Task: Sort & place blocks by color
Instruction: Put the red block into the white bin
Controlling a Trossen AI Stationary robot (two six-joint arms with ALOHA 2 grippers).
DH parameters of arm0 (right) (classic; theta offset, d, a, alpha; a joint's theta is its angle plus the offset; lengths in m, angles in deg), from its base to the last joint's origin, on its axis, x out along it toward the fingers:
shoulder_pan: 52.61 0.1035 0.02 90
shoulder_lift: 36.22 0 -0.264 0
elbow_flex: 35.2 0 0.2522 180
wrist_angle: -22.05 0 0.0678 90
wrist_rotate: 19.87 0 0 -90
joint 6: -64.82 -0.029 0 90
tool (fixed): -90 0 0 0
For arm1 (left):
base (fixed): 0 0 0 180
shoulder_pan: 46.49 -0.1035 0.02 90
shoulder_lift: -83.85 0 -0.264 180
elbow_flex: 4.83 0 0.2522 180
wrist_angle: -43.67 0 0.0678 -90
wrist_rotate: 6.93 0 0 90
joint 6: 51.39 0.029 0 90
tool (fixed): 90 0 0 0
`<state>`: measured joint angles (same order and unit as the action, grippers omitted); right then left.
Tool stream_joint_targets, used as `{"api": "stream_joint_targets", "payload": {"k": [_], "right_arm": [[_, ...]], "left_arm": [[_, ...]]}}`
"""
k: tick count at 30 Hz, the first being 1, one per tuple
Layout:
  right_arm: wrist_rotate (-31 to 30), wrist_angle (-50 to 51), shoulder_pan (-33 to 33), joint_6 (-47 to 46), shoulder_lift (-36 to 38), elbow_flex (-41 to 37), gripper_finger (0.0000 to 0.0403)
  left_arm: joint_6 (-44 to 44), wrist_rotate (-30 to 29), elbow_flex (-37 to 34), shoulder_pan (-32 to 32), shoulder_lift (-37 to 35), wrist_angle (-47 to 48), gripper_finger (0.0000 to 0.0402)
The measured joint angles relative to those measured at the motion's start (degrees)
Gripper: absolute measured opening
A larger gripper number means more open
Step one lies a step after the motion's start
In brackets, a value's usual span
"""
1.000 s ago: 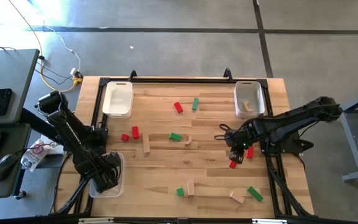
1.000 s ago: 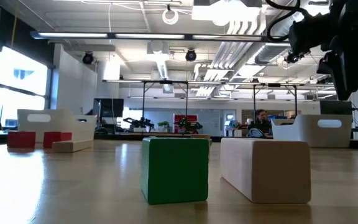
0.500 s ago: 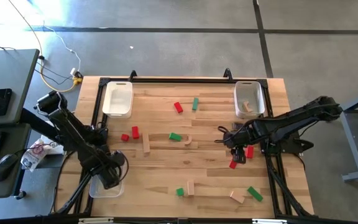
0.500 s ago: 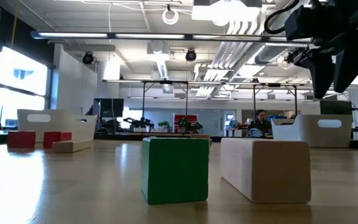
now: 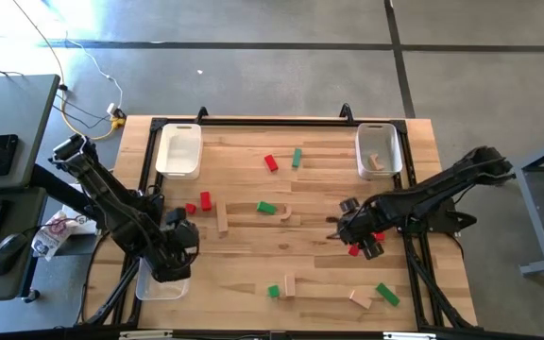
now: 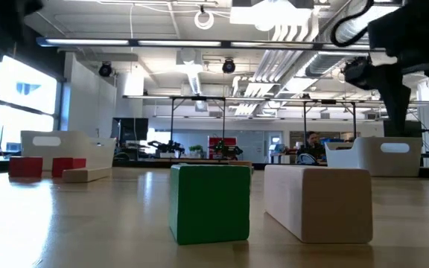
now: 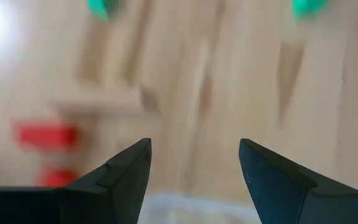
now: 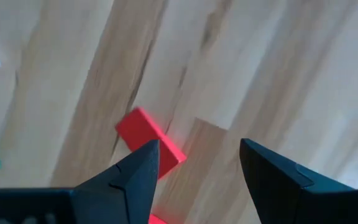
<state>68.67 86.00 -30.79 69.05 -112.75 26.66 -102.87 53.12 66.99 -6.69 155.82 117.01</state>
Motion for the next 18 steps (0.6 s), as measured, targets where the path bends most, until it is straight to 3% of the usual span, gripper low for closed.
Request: {"api": "stream_joint_targets", "payload": {"k": [3,5,18], "right_arm": [[-0.02,0.25,1.36,2.59,-3.78,0.0,0.0211],[-0.04,0.34,2.3,2.91,-5.9,0.0,0.0211],[-0.01,0.9,7.61,2.05,-10.15,0.11,0.0211]], "left_arm": [[3.09,-9.48,1.38,-0.75,-0.05,0.04,0.0231],[4.7,-12.71,2.06,-1.33,-0.05,0.04,0.0231],[6.72,-14.01,2.25,-5.3,-0.05,0.12,0.0231]]}}
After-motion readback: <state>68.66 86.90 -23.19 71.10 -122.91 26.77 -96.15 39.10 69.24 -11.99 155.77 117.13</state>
